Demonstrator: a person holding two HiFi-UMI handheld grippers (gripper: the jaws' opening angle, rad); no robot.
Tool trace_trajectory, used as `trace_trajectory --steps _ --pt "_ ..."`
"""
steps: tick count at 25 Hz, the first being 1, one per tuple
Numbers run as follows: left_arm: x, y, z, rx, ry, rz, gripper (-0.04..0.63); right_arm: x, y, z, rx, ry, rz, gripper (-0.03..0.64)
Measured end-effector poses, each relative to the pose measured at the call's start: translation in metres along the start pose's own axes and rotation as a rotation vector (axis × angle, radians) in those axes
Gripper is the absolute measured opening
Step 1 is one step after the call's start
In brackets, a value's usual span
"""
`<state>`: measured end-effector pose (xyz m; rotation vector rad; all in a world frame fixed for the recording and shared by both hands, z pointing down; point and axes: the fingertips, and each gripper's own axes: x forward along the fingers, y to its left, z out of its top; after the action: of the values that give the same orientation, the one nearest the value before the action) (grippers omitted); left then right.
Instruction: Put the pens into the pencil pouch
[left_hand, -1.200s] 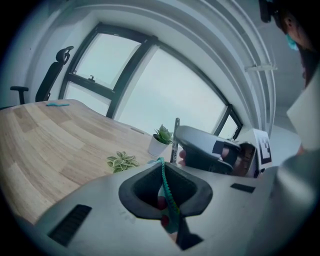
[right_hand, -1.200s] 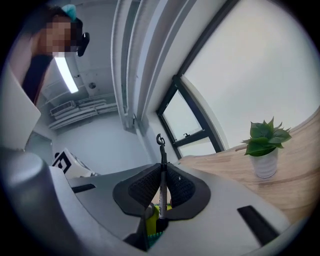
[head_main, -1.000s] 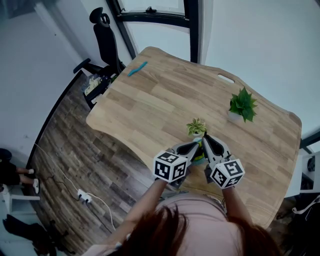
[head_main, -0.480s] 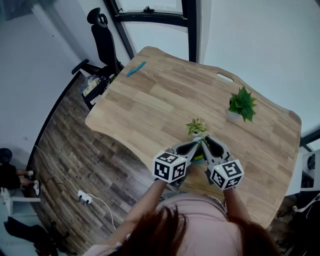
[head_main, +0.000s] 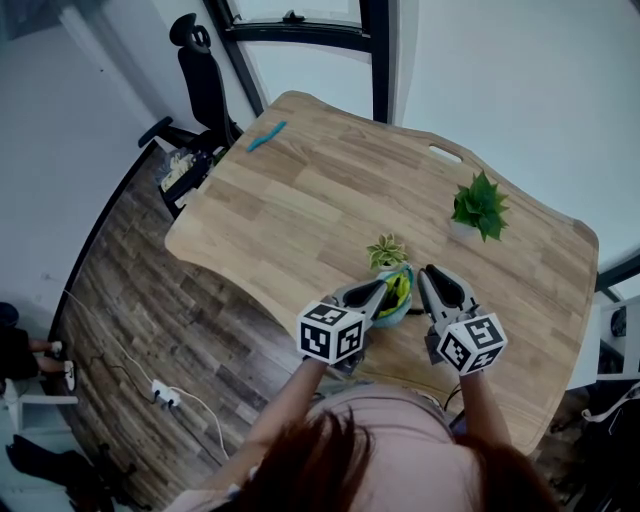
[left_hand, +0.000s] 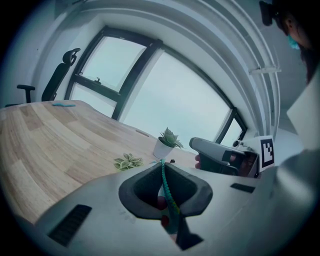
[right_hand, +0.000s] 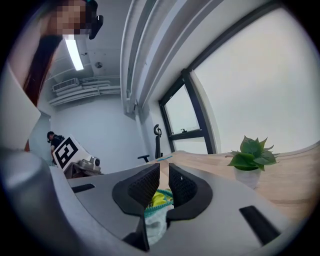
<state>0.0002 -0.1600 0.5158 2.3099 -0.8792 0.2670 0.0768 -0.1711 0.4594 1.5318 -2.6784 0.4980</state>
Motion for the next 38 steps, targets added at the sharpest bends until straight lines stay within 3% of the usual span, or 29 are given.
trace_trajectory --steps 17,31,38 --pt "-0.003 0.003 -0.002 -0.012 -0.005 0.013 0.014 -0.015 -0.020 -0.104 -0.260 0.441 0.123 0.061" --pt "-0.006 0.008 -0.005 -0.030 -0.001 0.028 0.014 -0.022 -0.020 -0.181 -0.431 0.739 0.297 0.094" --pt "-0.004 0.008 -0.007 -0.033 0.008 0.019 0.014 -0.024 -0.027 -0.205 -0.489 0.839 0.330 0.112"
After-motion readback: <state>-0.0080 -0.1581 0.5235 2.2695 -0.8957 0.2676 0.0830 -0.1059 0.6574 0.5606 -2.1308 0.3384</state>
